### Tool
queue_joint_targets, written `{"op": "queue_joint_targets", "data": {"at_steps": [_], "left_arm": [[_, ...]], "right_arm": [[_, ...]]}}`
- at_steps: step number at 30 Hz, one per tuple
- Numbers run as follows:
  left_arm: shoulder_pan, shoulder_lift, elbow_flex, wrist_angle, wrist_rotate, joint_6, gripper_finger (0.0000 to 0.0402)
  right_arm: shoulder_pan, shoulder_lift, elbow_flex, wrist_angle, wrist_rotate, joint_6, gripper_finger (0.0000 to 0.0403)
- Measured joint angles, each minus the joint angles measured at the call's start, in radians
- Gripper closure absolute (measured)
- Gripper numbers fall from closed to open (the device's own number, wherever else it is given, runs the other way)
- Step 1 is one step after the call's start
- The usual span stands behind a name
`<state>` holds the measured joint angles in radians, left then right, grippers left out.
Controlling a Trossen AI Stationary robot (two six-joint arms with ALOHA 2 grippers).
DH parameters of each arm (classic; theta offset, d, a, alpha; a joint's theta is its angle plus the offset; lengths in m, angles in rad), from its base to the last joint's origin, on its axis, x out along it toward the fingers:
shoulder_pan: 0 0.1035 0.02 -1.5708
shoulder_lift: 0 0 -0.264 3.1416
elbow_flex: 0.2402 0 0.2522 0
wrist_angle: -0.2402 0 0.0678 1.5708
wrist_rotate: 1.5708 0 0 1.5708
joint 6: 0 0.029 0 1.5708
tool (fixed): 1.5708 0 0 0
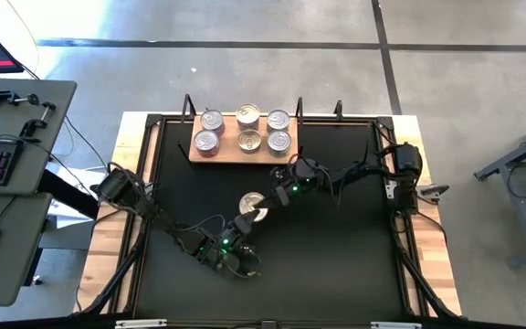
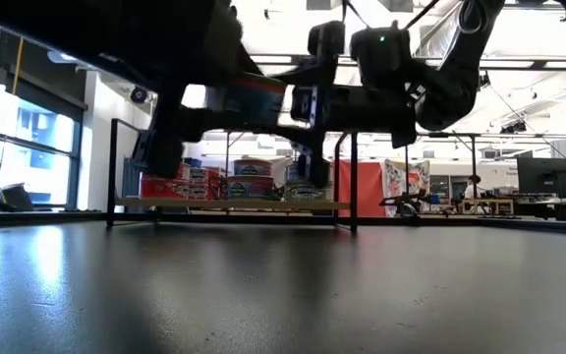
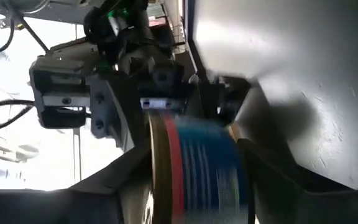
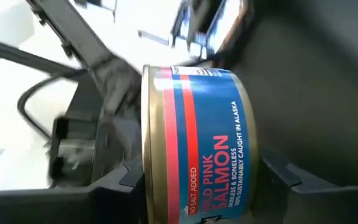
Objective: Stack canned seafood by type on shelf
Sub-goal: Stack the blue and pink tuna can on top of the blue and pink tuna can on the shelf
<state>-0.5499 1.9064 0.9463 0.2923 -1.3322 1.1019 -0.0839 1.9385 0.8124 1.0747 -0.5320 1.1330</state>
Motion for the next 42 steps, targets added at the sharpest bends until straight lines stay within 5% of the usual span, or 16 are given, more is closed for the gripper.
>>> {"op": "queue_joint_targets", "data": {"at_steps": [8, 15, 23, 32, 42], "left_arm": [[0.005, 0.000, -0.004, -0.016, 0.040, 0.002, 0.0159], [0.021, 0.001, -0.006, -0.027, 0.060, -0.028, 0.0159], [0.018, 0.001, -0.006, -0.078, 0.086, -0.114, 0.0209], [-0.017, 0.000, -0.004, -0.077, 0.103, -0.264, 0.0231], [-0.118, 0.005, -0.006, -0.177, 0.100, -0.571, 0.0232]], "right_arm": [[-0.066, 0.001, -0.003, -0.073, -0.209, 0.098, 0.0236], [-0.069, -0.001, -0.003, -0.153, -0.229, 0.036, 0.0236], [-0.068, -0.001, -0.003, -0.159, -0.238, 0.034, 0.0235], [-0.075, -0.001, -0.003, -0.160, -0.267, -0.049, 0.0114], [-0.091, -0.011, -0.002, -0.149, -0.315, -0.062, 0.0095]]}}
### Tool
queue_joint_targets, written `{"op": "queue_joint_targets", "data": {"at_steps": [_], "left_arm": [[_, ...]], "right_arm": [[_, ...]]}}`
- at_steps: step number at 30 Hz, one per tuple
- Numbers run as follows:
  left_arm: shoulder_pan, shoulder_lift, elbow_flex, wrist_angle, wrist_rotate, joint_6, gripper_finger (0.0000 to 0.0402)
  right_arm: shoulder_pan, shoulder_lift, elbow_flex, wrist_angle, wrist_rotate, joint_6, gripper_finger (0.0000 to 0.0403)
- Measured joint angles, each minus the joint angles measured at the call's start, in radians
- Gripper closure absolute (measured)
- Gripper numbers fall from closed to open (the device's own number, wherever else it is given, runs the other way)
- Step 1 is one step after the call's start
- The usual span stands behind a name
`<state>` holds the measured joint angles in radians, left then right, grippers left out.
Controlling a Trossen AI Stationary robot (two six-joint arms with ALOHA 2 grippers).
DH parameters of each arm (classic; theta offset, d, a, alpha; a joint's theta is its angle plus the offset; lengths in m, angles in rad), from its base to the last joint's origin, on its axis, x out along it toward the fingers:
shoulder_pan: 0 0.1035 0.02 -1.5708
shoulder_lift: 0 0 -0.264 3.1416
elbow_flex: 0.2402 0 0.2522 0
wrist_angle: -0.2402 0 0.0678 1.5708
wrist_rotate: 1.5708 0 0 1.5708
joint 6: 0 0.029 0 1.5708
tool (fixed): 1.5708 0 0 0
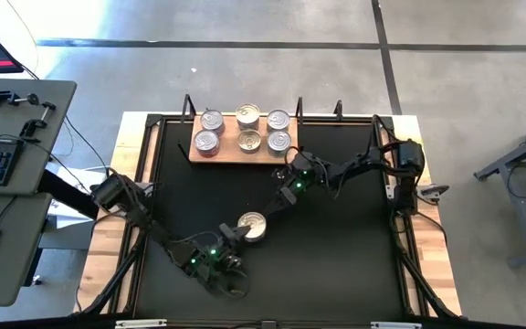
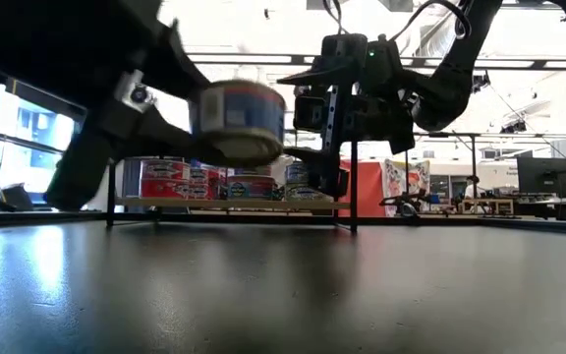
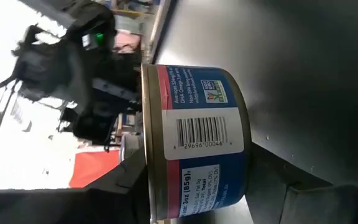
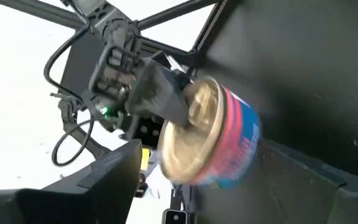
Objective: Stack canned seafood by type on shelf
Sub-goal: Stack the blue and pink tuna can on top of the blue and pink tuna can on the shelf
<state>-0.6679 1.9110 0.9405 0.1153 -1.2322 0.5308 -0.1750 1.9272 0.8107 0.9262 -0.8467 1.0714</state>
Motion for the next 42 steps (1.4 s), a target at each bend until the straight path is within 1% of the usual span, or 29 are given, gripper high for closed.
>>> {"op": "queue_joint_targets", "data": {"at_steps": [3, 7, 10, 12, 14, 16, 20, 22, 24, 27, 30, 33, 36, 39, 42], "left_arm": [[-0.040, -0.001, 0.000, -0.046, -0.080, -0.098, 0.0232], [-0.097, -0.009, 0.000, -0.085, -0.194, -0.170, 0.0232], [-0.120, -0.030, 0.000, -0.092, -0.234, -0.246, 0.0232], [-0.108, -0.056, 0.000, -0.105, -0.233, -0.329, 0.0232], [-0.075, -0.094, 0.001, -0.131, -0.205, -0.388, 0.0232], [-0.024, -0.131, 0.001, -0.167, -0.158, -0.418, 0.0233], [0.132, -0.206, 0.001, -0.225, -0.031, -0.434, 0.0233], [0.222, -0.227, 0.001, -0.230, -0.004, -0.376, 0.0233], [0.311, -0.234, 0.001, -0.203, 0.024, -0.271, 0.0233], [0.443, -0.236, 0.002, -0.159, 0.117, -0.120, 0.0233], [0.559, -0.227, 0.001, -0.133, 0.166, -0.021, 0.0233], [0.653, -0.229, 0.001, -0.109, 0.204, 0.026, 0.0232], [0.722, -0.229, 0.002, -0.115, 0.225, 0.055, 0.0222], [0.772, -0.229, 0.002, -0.124, 0.294, 0.077, 0.0212], [0.799, -0.229, 0.002, -0.123, 0.329, 0.092, 0.0210]], "right_arm": [[0.021, -0.026, -0.011, -0.023, 0.005, -0.020, 0.0094], [0.065, -0.094, -0.049, -0.059, 0.024, -0.044, 0.0093], [0.112, -0.147, -0.081, -0.136, 0.036, -0.084, 0.0093], [0.155, -0.184, -0.091, -0.212, 0.053, -0.119, 0.0093], [0.202, -0.224, -0.094, -0.315, 0.094, -0.163, 0.0093], [0.252, -0.263, -0.094, -0.423, 0.163, -0.212, 0.0093], [0.360, -0.345, -0.094, -0.634, 0.325, -0.298, 0.0093], [0.424, -0.386, -0.094, -0.747, 0.434, -0.336, 0.0093], [0.490, -0.421, -0.094, -0.859, 0.574, -0.354, 0.0093], [0.579, -0.451, -0.094, -0.976, 0.797, -0.339, 0.0093], [0.647, -0.458, -0.094, -1.038, 0.999, -0.301, 0.0093], [0.685, -0.458, -0.094, -1.062, 1.141, -0.288, 0.0093], [0.694, -0.458, -0.094, -1.061, 1.221, -0.288, 0.0093], [0.689, -0.458, -0.094, -1.061, 1.233, -0.293, 0.0093], [0.686, -0.458, -0.094, -1.061, 1.236, -0.294, 0.0093]]}}
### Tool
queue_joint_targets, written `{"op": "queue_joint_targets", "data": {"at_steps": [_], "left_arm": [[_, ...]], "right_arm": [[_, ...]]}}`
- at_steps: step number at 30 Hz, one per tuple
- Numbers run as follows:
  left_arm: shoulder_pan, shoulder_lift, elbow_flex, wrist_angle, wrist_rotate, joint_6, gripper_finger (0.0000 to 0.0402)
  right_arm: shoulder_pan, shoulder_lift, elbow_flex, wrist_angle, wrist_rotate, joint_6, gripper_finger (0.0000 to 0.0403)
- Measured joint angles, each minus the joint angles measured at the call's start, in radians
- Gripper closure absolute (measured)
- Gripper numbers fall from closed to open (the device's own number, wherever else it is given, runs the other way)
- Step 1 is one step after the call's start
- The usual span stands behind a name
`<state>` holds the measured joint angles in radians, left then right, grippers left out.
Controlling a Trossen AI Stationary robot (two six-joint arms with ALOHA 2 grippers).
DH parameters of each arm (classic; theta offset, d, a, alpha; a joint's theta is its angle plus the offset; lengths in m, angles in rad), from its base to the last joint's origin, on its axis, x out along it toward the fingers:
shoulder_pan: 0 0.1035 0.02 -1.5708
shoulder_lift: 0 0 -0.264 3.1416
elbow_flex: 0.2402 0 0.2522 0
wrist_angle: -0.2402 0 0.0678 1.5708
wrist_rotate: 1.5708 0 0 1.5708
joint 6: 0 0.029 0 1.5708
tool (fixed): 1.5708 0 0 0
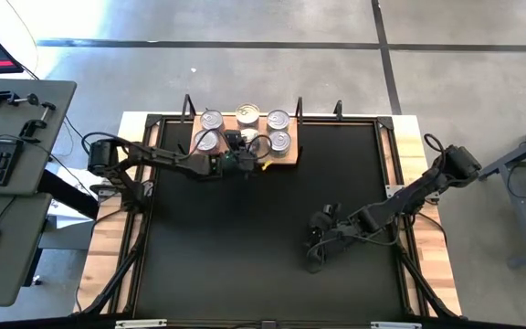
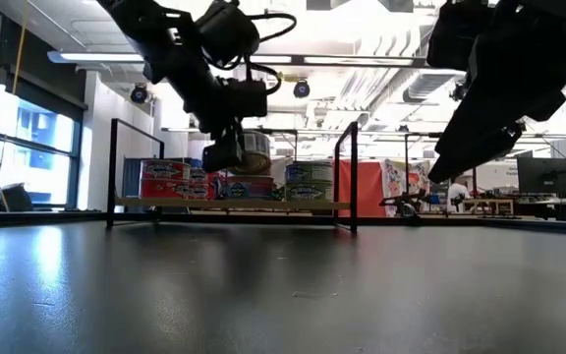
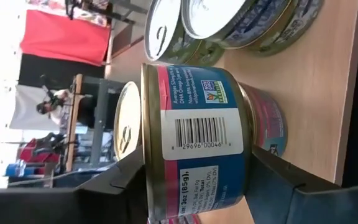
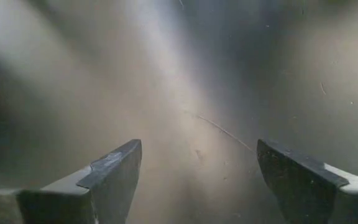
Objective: Stack canned seafood by type on shelf
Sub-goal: Stack the blue and pink tuna can on top of the blue and pink tuna can on the shelf
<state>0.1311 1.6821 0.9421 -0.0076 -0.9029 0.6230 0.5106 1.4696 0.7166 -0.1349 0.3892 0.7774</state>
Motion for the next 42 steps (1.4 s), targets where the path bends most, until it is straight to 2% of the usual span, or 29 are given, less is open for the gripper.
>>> {"op": "queue_joint_targets", "data": {"at_steps": [7, 19, 28, 35, 38, 42], "left_arm": [[0.035, 0.000, 0.002, 0.012, 0.141, 0.051, 0.0203], [0.050, 0.006, 0.000, 0.002, 0.148, -0.020, 0.0121], [0.043, -0.005, 0.018, -0.033, 0.109, -0.059, 0.0110], [0.029, -0.010, 0.152, -0.206, 0.141, -0.207, 0.0124], [0.065, -0.012, 0.190, -0.205, 0.173, -0.242, 0.0152], [0.139, -0.012, 0.200, -0.211, 0.268, -0.313, 0.0210]], "right_arm": [[0.000, 0.000, 0.000, 0.001, 0.004, 0.000, 0.0093], [0.000, 0.000, 0.000, 0.004, 0.037, -0.001, 0.0093], [0.000, 0.000, 0.000, 0.004, 0.037, -0.001, 0.0093], [0.000, 0.000, 0.000, 0.004, 0.057, -0.001, 0.0093], [0.000, 0.000, 0.000, 0.005, 0.078, -0.001, 0.0093], [0.000, 0.000, 0.000, 0.005, 0.081, -0.001, 0.0093]]}}
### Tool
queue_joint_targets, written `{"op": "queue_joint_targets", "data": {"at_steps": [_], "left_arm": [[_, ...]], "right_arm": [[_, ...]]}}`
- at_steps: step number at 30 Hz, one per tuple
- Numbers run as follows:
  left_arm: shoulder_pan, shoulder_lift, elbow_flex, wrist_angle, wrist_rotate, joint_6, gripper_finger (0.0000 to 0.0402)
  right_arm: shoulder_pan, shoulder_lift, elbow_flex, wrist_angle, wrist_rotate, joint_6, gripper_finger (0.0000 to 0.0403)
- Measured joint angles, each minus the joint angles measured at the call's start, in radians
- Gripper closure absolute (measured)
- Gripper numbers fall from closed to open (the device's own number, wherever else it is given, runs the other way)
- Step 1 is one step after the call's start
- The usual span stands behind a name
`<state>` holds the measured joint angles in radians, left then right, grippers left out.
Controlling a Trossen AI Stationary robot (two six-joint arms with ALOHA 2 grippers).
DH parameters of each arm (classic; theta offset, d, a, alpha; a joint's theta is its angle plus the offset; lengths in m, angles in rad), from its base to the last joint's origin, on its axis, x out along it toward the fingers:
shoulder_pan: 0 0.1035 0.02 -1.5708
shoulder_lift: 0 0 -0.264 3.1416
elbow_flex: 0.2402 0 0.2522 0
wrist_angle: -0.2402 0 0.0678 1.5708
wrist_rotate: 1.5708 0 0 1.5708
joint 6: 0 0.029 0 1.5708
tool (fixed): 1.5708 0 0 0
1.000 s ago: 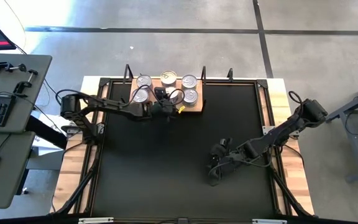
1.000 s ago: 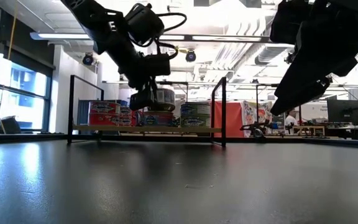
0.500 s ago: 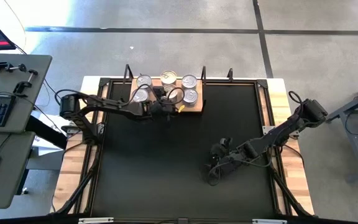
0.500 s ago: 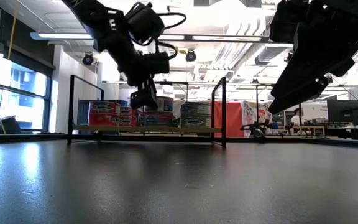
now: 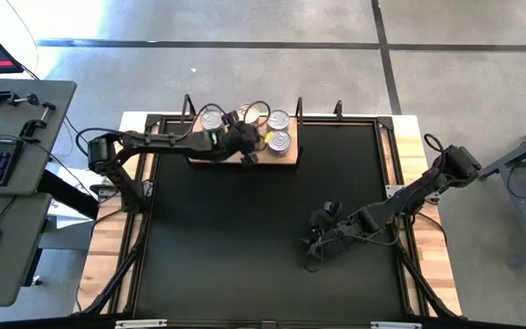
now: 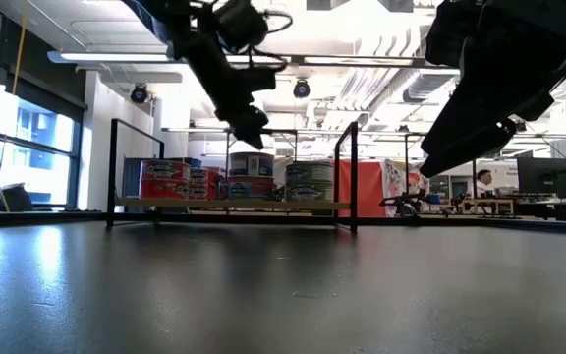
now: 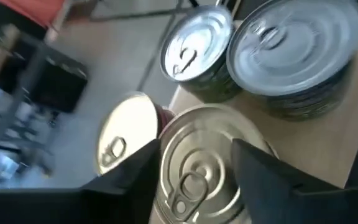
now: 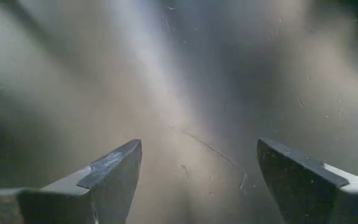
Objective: Stack canned seafood by type on shelf
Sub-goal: Stack the blue and pink tuna can on top of the blue and pink tuna can on the shelf
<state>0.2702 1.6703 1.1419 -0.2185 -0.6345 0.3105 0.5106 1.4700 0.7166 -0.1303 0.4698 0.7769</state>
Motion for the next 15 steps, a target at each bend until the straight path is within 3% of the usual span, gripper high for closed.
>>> {"op": "queue_joint_targets", "data": {"at_steps": [6, 12, 15], "left_arm": [[0.085, 0.026, 0.004, -0.025, 0.175, -0.076, 0.0313], [0.074, 0.027, 0.005, -0.075, 0.196, -0.074, 0.0389], [0.053, 0.011, 0.003, -0.109, 0.193, -0.074, 0.0398]], "right_arm": [[0.000, 0.000, 0.000, 0.000, 0.000, 0.000, 0.0093], [0.000, 0.000, 0.000, -0.001, 0.000, 0.000, 0.0093], [0.000, 0.000, 0.000, -0.001, 0.000, 0.000, 0.0093]]}}
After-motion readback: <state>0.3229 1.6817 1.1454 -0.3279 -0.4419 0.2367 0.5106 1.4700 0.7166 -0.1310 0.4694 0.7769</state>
